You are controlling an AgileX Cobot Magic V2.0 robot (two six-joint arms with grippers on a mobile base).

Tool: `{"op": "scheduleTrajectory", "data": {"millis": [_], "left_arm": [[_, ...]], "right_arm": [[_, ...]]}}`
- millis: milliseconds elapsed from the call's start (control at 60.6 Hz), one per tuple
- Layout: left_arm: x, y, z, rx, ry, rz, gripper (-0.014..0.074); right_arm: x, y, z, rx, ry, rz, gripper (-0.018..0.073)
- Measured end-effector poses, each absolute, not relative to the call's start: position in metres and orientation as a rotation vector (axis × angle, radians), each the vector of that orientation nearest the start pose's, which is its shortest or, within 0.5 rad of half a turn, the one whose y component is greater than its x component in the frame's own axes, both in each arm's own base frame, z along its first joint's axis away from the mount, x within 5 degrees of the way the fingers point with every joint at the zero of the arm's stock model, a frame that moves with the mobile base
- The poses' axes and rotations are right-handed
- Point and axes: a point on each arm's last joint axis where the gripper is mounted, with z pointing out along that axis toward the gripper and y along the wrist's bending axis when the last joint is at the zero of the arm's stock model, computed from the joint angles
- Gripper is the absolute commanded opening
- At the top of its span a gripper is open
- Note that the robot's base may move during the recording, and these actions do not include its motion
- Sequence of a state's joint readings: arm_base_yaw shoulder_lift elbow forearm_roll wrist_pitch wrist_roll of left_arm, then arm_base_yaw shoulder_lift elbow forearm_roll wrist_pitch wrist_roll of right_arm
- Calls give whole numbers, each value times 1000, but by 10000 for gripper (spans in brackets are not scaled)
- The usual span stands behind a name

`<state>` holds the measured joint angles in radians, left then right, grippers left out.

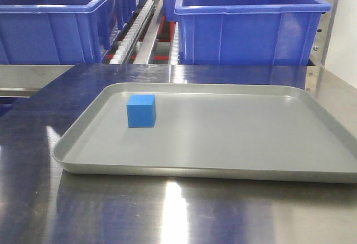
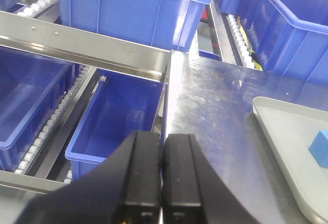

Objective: Sort and place red and blue blocks on shelf

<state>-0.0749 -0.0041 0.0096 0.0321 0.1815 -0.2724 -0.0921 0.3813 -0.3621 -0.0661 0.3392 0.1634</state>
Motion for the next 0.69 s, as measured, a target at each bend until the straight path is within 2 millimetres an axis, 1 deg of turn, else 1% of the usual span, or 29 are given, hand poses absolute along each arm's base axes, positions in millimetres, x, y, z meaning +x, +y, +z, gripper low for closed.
{"op": "scheduleTrajectory", "data": {"millis": [693], "left_arm": [[56, -4, 194, -143, 1670, -234, 134]], "right_arm": [[88, -10, 279, 193, 1831, -14, 57]]}}
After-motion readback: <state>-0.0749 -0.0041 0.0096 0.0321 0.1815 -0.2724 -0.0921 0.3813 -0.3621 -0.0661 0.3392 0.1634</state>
